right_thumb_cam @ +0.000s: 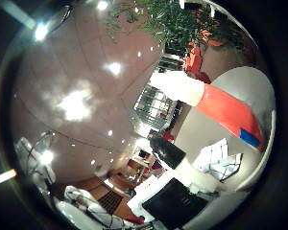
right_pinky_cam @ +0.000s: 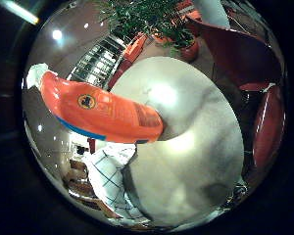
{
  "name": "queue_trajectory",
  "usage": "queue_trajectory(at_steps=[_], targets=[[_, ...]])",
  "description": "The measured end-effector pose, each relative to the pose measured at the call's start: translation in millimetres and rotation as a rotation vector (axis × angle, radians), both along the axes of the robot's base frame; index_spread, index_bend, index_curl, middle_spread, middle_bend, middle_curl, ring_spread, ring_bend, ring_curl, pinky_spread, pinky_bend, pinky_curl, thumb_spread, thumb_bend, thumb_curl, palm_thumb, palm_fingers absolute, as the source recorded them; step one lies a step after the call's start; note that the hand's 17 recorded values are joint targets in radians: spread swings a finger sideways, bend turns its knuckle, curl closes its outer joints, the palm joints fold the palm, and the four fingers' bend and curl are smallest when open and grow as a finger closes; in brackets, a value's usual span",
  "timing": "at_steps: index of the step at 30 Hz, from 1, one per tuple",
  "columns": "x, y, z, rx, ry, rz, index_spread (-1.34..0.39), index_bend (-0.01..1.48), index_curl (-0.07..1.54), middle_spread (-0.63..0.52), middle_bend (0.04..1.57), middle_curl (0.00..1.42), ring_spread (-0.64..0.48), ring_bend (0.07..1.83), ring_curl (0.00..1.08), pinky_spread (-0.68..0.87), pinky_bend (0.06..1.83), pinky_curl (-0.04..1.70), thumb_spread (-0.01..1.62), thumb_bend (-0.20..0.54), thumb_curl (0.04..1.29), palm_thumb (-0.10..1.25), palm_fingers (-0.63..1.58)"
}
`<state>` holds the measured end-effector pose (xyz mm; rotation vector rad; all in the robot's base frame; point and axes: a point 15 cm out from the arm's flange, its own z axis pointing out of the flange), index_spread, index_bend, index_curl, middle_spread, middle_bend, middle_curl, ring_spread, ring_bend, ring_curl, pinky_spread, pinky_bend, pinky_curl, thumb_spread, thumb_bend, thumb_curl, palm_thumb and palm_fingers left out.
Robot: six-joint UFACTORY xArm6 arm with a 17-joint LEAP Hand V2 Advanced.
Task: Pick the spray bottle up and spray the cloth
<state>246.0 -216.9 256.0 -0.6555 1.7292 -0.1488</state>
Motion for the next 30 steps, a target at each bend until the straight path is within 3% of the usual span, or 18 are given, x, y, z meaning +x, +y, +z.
queue_trajectory(at_steps=[12, 24, 27, 30], targets=[[29, 8, -21, -0.025, 0.081, 0.058, -0.11, 0.15, 0.28, 0.16, 0.36, 0.38, 0.19, 0.62, 0.28, 0.41, 0.52, 0.26, 1.04, -0.024, 0.34, 0.64, 0.18], [72, 30, -12, -0.053, 0.075, 0.123, -0.11, 0.17, 0.30, 0.09, 0.43, 0.39, 0.17, 0.65, 0.28, 0.40, 0.47, 0.24, 1.04, -0.022, 0.35, 0.65, 0.28], [84, 39, -11, -0.049, 0.072, 0.139, -0.14, 0.18, 0.31, 0.03, 0.48, 0.41, 0.08, 0.73, 0.29, 0.35, 0.49, 0.23, 1.04, -0.016, 0.36, 0.68, 0.48], [94, 53, -13, -0.032, 0.074, 0.169, -0.21, 0.19, 0.33, -0.07, 0.60, 0.46, -0.08, 0.87, 0.33, 0.15, 0.62, 0.24, 1.05, 0.014, 0.39, 0.83, 0.81]])
